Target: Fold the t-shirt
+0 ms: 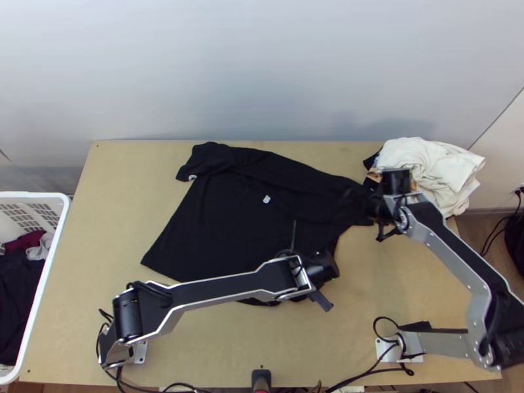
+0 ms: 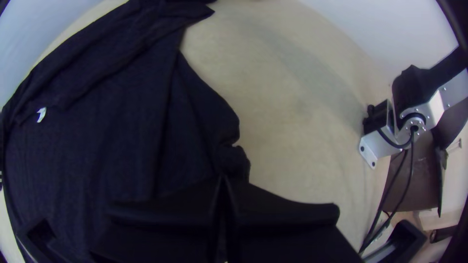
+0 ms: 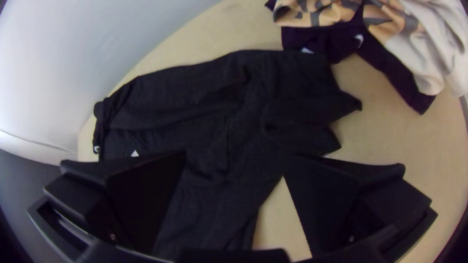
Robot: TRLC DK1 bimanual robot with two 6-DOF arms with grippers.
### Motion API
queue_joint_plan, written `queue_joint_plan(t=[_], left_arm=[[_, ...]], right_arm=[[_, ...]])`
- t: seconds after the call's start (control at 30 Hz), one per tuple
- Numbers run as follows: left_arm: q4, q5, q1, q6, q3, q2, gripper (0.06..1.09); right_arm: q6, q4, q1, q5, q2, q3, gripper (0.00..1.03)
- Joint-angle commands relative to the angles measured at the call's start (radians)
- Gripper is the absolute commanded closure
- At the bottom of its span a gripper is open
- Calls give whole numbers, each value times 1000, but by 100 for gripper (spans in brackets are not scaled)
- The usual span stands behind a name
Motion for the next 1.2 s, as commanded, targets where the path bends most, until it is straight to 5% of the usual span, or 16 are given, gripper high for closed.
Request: queue_joint_plan(t=[0.0, 0.27, 0.83, 1.1, 1.17], left_arm=[[-17, -10, 48, 6, -50, -81, 105], [-15, -10, 63, 2, -95, -113, 105], [-14, -10, 83, 4, -95, -121, 105], [-15, -10, 88, 2, -99, -124, 105], [-15, -8, 88, 2, -98, -126, 105]], right_arm=[[-3, 22, 81, -73, 92, 1, 15], [-24, 61, 202, -73, 190, 39, 16], [-39, 58, 190, -71, 187, 19, 16], [-85, 59, 190, 26, 232, 43, 16], [-87, 59, 190, 49, 244, 52, 28]])
